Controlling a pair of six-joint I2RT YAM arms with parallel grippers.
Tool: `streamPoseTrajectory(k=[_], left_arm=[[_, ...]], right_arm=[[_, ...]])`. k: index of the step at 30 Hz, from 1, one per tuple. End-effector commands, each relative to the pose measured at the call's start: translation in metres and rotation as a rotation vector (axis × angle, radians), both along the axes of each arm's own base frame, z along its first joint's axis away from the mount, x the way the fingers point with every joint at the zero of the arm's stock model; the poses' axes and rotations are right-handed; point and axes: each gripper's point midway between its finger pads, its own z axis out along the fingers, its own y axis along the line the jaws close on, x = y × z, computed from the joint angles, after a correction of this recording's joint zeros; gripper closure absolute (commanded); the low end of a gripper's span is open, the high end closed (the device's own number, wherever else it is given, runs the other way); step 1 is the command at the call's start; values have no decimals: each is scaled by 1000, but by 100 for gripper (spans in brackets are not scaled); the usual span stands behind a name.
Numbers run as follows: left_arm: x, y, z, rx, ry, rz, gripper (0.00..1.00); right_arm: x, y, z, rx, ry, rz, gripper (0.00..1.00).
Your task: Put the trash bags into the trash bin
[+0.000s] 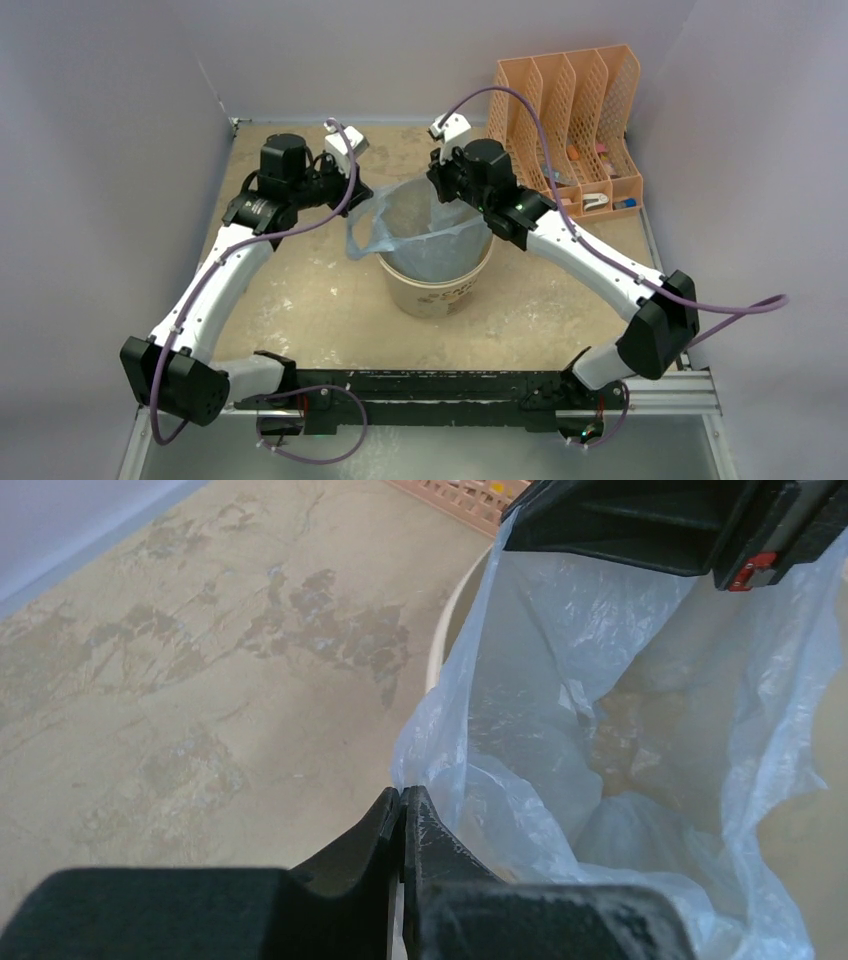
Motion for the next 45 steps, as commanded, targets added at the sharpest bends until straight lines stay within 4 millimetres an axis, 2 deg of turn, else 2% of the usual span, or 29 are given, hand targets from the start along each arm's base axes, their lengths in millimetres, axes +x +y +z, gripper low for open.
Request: streamPoseTrajectory(k=[1, 7, 10, 14, 17, 19, 21, 25, 30, 35, 37, 40, 45], left_arm=[[24, 7, 15, -23, -44, 83, 100], [33, 8, 5, -45, -13, 88, 100], [34, 6, -9, -39, 32, 75, 100], [31, 5, -30, -39, 79, 68, 100], [27, 6, -44, -43, 114, 70, 100], [25, 5, -48, -52, 123, 67, 100], [24, 5, -53, -55, 136, 69, 100], [23, 6, -57, -55, 147, 66, 100], [19, 5, -59, -65, 151, 56, 100], [16, 3, -62, -70, 158, 45, 100], [16, 2, -61, -75, 155, 37, 100], [15, 2, -58, -77, 153, 35, 100], [12, -1, -54, -87, 148, 14, 100]], right_arm=[[17, -1, 44, 64, -93, -54, 100], [24, -4, 38, 70, -94, -85, 96], [29, -4, 28, 46, -80, -95, 93], [35, -3, 11, 16, -51, -116, 84], [42, -12, 6, 7, -36, -187, 83], [46, -18, 11, 22, -37, -233, 76], [48, -23, 19, 38, -40, -259, 63], [40, -29, 30, 52, -26, -263, 55], [20, -32, 45, 124, -2, -182, 47], [7, -50, 65, 249, 25, -130, 41], [1, -46, 64, 262, 45, -63, 37], [-4, -54, 52, 225, 109, -41, 36], [-31, -64, 44, 270, 144, 143, 35]])
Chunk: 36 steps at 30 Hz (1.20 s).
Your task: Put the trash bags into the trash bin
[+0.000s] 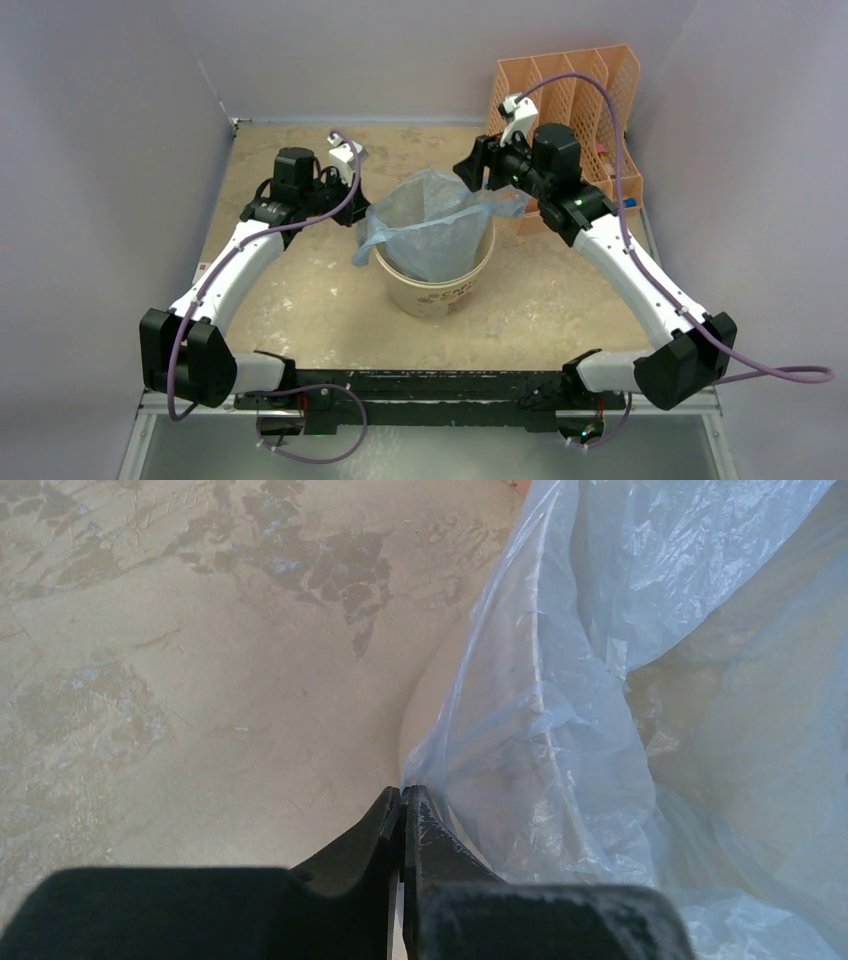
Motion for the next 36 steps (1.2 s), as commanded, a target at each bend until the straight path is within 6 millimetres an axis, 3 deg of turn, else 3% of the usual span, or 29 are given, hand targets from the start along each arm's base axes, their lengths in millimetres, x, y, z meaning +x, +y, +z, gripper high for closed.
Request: streamPoseTrajectory(k=[1, 9, 12, 14, 19, 21, 24, 30, 36], left_arm=[[-1, -5, 20, -46, -53, -31, 100], [-2, -5, 16, -40, -46, -40, 100], [-4, -6, 17, -46, -45, -50, 100], [-4, -6, 16, -47, -42, -51, 100], [-4, -9, 20, -60, -47, -61, 100], [-5, -9, 23, -68, -53, -63, 100], [-5, -8, 20, -63, -50, -56, 100], [-5, -6, 14, -74, -8, -12, 100], [-9, -16, 37, -128, -54, -83, 100]], right_arm=[[-38, 5, -8, 45, 23, 235, 35], [-31, -9, -12, -41, -87, 202, 35], [-24, -16, -22, -100, -41, 171, 40], [-24, -16, -26, -100, -21, 167, 49], [-12, -27, -27, -40, -2, 60, 87], [-11, -25, -25, 1, 13, 59, 94], [-14, -21, -35, 19, 70, 74, 94], [10, -41, -74, 61, 241, -38, 93], [5, -17, -76, 127, 325, 130, 86]])
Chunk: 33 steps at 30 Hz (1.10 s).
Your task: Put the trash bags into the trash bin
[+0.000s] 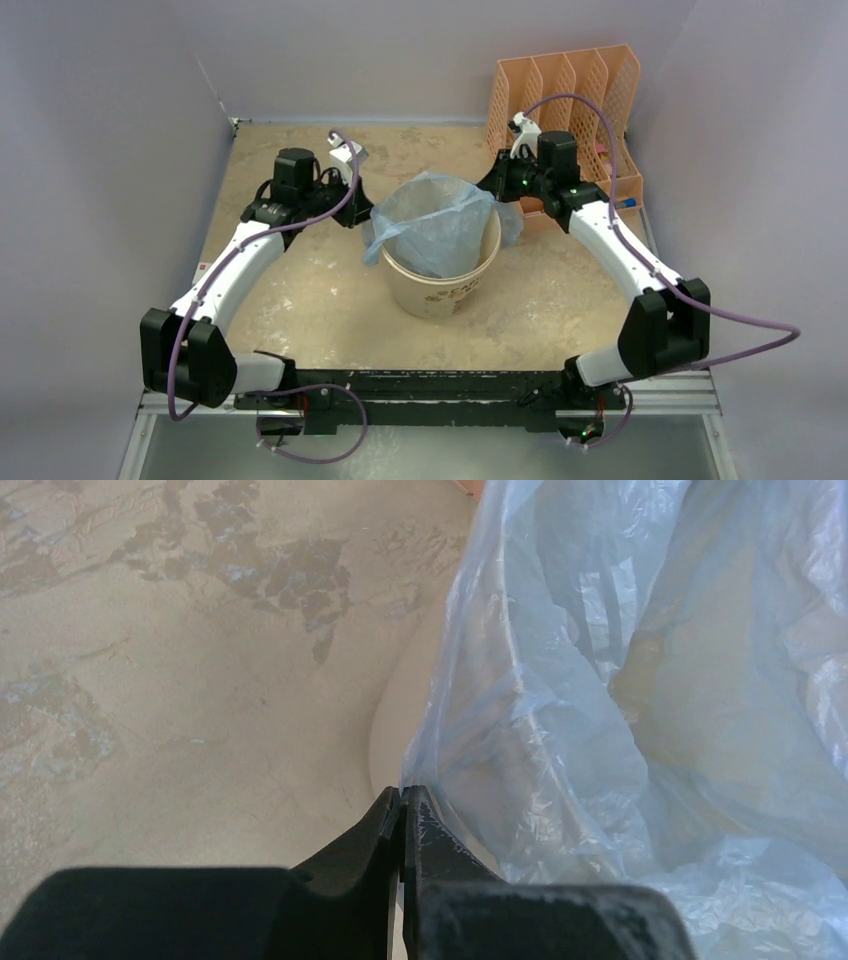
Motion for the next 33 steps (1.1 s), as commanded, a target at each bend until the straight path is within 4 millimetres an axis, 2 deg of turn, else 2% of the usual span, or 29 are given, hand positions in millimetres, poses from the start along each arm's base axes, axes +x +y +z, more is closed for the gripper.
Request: streamPoseTrajectory(k=[1, 5, 8, 10, 13, 19, 24, 26, 30, 33], left_arm=[[-2, -8, 39, -75, -97, -46, 100], [-3, -9, 51, -82, -135, -68, 100], [-4, -8, 58, -83, -162, -65, 100], [0, -3, 60, -71, -173, -22, 100], [9, 4, 58, -58, -177, 53, 100], [24, 11, 44, -18, -102, 115, 100], [30, 19, 19, -7, -25, 172, 100], [28, 16, 15, -29, -4, 153, 100], [13, 5, 18, -62, 44, 58, 100], [6, 6, 3, -53, 90, 59, 100]], right_arm=[[-6, 19, 25, 100, 5, 109, 86], [-10, 22, 34, 109, -29, 150, 87], [-14, 21, 49, 117, -91, 157, 91], [-14, 18, 61, 129, -140, 138, 94], [-13, 20, 65, 144, -153, 142, 100], [2, 22, 50, 139, -93, 114, 100], [9, 19, 15, 83, -3, 91, 100], [6, 20, 6, 81, 17, 108, 100], [-7, 26, 2, 103, 32, 179, 100], [-14, 25, 1, 112, 36, 177, 100]])
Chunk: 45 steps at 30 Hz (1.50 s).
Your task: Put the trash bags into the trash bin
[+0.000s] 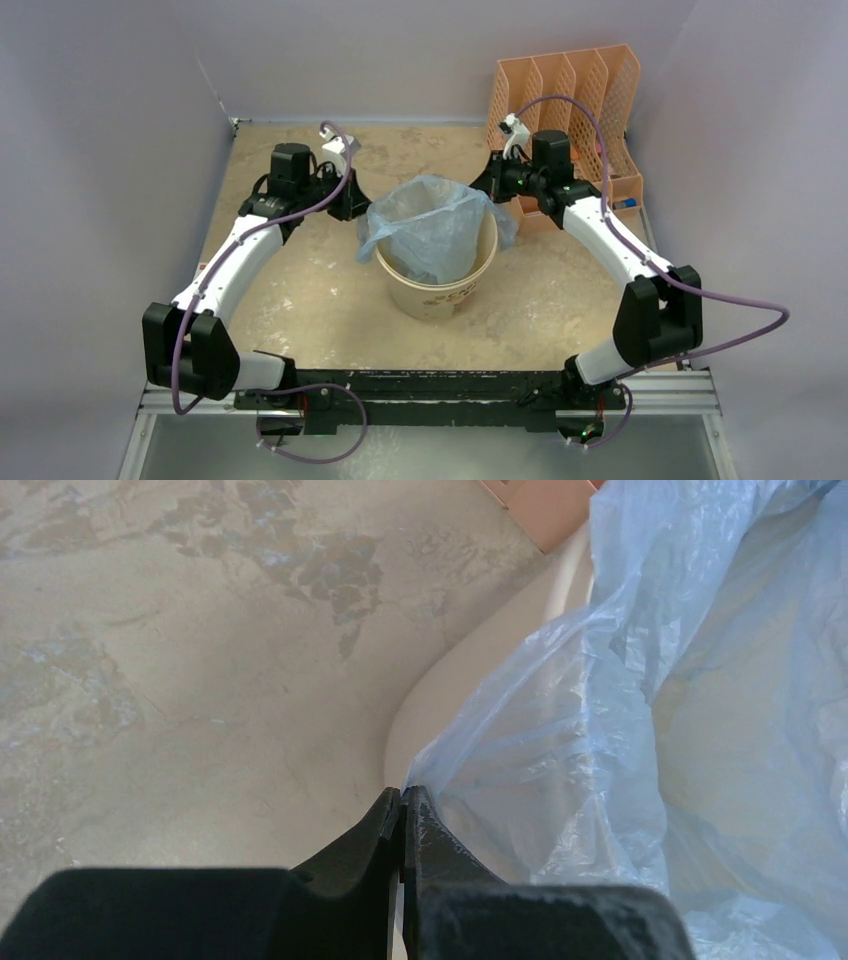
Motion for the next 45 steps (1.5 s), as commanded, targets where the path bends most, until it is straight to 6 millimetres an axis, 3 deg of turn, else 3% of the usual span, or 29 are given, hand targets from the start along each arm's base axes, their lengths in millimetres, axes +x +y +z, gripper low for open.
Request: streamPoseTrajectory(k=[1, 4, 9, 12, 14, 18, 21, 23, 27, 34, 39, 45], left_arm=[[-12, -4, -4, -32, 45, -38, 100], [-13, -2, -13, -37, 60, -11, 100], [-1, -7, 25, -85, -60, -13, 100], [6, -6, 20, -52, -12, -5, 100], [0, -4, 2, -40, 45, -8, 100], [-22, -2, -32, -56, 133, 9, 100], [-28, -3, -42, -81, 162, 25, 100], [-27, -1, -44, -74, 166, 40, 100], [-26, 0, -35, -84, 146, 56, 97], [-20, 22, -9, -45, 52, 214, 55], [-19, 48, 9, -21, -14, 378, 30], [-25, 73, 40, -14, -81, 523, 19]], right_arm=[[-16, 1, 11, 23, -30, 42, 100], [-16, -2, 11, 18, -33, 20, 100], [-15, -1, 39, 57, -101, 16, 100], [-12, -2, 49, 74, -117, -18, 100], [-15, -6, 36, 29, -96, -15, 100], [-24, -18, -10, -55, -2, -42, 100], [-30, -18, -24, -55, 24, -38, 100], [-31, -19, -23, -51, 19, -50, 100], [-29, -25, -1, -43, -32, -102, 87], [-16, -69, 47, -110, -174, -374, 58], [-18, -100, 86, -142, -298, -524, 48], [-35, -110, 137, -88, -464, -553, 46]])
